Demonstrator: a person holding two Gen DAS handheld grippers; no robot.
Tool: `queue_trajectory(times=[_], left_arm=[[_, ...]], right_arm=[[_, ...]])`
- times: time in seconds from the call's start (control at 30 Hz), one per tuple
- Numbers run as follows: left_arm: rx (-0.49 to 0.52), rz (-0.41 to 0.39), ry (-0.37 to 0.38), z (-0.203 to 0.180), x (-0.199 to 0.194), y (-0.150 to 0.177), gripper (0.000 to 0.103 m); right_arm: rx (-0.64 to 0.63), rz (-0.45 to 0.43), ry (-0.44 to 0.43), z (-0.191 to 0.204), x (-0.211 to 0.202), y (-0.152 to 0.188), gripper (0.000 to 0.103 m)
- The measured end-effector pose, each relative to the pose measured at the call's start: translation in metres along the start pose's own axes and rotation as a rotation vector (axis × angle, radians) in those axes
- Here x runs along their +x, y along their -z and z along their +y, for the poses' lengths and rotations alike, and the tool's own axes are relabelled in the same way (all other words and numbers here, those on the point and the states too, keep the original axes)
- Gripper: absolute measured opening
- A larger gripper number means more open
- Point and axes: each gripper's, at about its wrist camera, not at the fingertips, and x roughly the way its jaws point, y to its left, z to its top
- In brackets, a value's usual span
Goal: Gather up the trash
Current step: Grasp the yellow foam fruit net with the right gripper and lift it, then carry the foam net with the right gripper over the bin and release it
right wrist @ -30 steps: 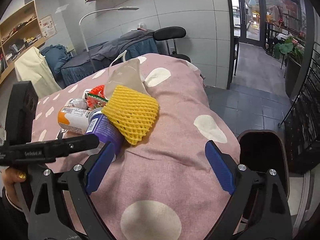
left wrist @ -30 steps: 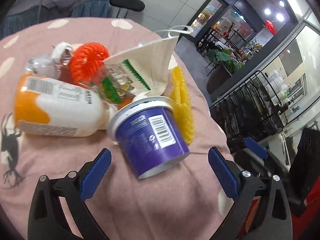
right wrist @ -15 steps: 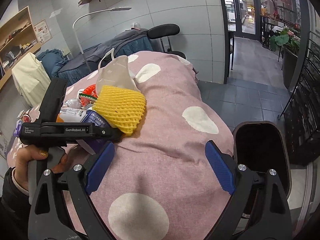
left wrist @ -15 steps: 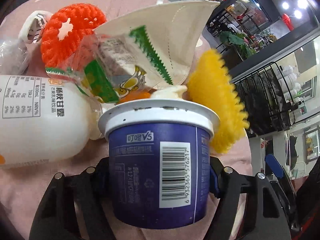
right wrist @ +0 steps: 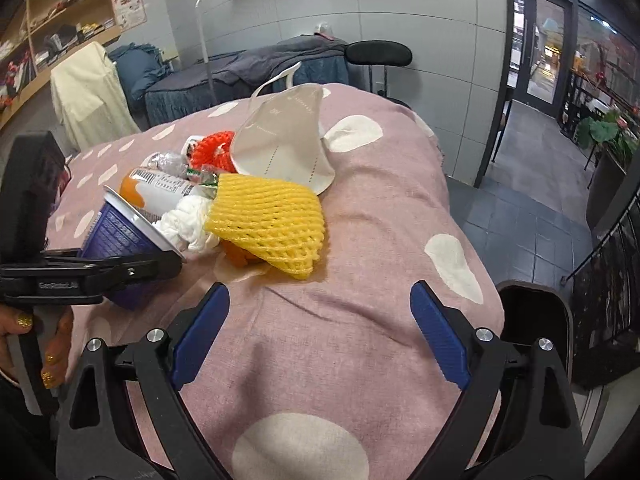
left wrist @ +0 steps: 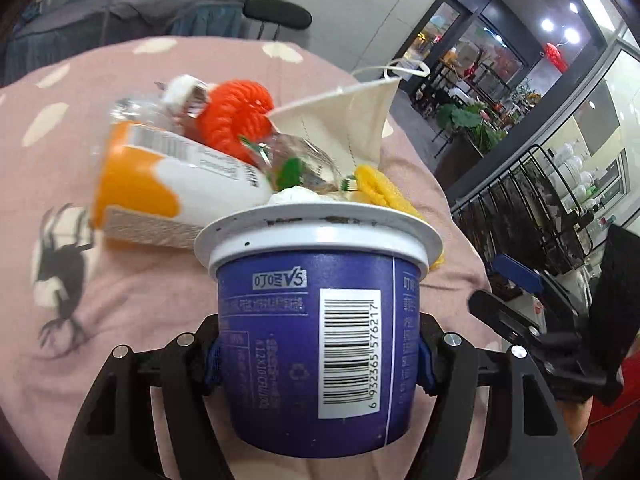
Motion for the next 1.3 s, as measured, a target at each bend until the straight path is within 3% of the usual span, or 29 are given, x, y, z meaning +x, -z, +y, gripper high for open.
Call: queue_trajectory(times=[0.17, 0.33, 0.43, 0.5, 0.57, 0.6, 0.87, 1.07, 1.3], left_arm=[[-0.027, -0.063, -0.041, 0.017, -0.026, 0.015, 0.068], [-0.029, -0.087, -0.059, 0.010, -0.030, 0.020, 0.068], [-0.048, -0.082, -0.035, 0.005, -0.028, 0.023, 0.068], [-0.056, -0.086, -0.025, 0.000, -0.029, 0.027, 0.068], [-0.046, -0.099, -0.037, -0.005, -0.030, 0.028, 0.068], [-0.042, -0.105, -0.042, -0.006, -0.031, 0.029, 0.068], [-0.020, -0.123, -0.029, -0.021, -0.033, 0.032, 0.068], [0.034, -0.153, -0.005, -0.044, -0.038, 0.031, 0.068], [0.111, -0.158, 0.043, -0.082, -0.029, 0.025, 0.068]], right_arm=[[-0.162, 0.036, 0.052, 0.034, 0.020, -0.011, 0.091], [-0.341, 0.030, 0.184, 0.062, 0.038, -0.021, 0.085], [-0.398, 0.030, 0.251, 0.064, 0.048, -0.024, 0.067], [-0.399, 0.043, 0.248, 0.060, 0.052, -0.024, 0.050], [-0.378, 0.044, 0.230, 0.054, 0.051, -0.025, 0.024], [-0.365, 0.041, 0.223, 0.051, 0.049, -0.025, 0.019], [-0.327, -0.068, 0.232, 0.044, 0.012, -0.011, 0.017], [-0.209, -0.154, 0.187, 0.025, -0.030, 0.000, 0.017], [-0.081, -0.222, 0.191, -0.007, -0.069, 0.019, 0.017]])
